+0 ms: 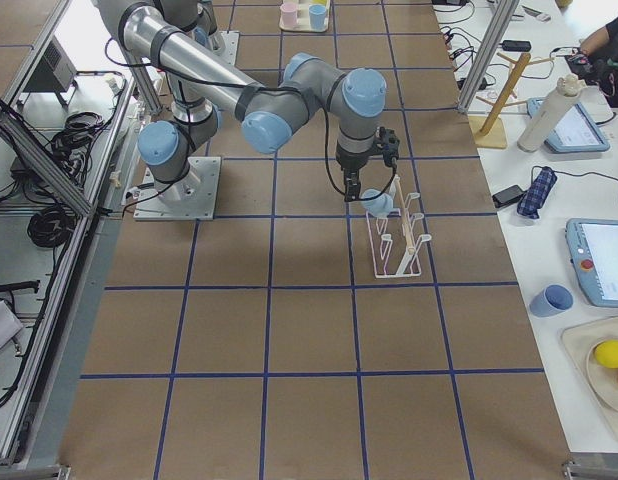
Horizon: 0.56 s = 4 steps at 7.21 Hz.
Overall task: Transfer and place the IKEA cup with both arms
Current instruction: 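Move the right gripper to the light blue cup on the wire rack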
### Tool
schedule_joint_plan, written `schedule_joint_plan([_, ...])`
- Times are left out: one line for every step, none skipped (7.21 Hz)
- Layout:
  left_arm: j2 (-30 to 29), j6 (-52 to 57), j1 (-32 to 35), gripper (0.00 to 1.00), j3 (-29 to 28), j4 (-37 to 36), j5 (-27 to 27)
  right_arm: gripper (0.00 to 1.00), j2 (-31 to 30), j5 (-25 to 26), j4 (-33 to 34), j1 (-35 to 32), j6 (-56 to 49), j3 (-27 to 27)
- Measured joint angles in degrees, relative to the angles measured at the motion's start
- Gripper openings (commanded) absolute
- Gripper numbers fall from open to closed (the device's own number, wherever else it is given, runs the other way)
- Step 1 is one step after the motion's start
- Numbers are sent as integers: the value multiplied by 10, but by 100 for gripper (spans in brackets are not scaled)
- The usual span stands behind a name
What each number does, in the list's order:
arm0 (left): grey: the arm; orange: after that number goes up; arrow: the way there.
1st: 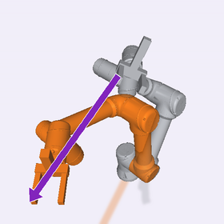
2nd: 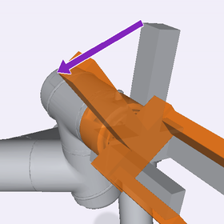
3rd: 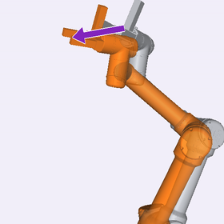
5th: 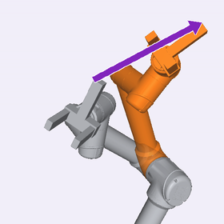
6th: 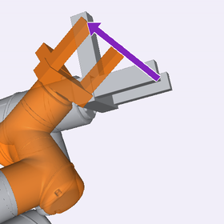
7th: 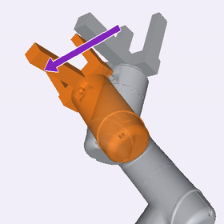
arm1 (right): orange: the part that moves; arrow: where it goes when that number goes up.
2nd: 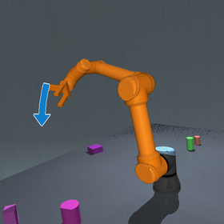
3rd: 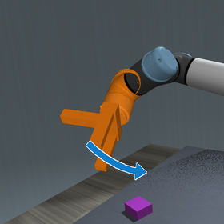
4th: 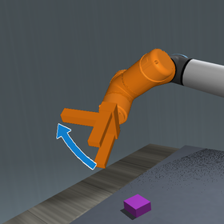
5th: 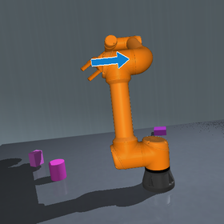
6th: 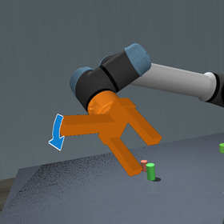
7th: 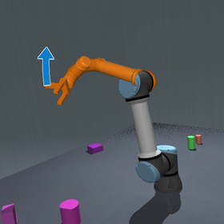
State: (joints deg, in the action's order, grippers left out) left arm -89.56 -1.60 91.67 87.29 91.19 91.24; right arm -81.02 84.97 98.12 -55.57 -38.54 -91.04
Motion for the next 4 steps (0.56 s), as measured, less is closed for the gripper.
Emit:
schedule_joint_plan([-1,-1,0,100,0,-1,0,100,17,-8,29,-14,-5,-1])
schedule_joint_plan([-1,-1,0,100,1,-1,0,100,36,-14,58,-26,-12,-2])
schedule_joint_plan([-1,0,0,100,2,-1,0,100,53,-25,80,-33,-16,-2])
schedule_joint_plan([0,0,-1,100,4,-1,0,100,68,-38,92,-35,-19,-3])
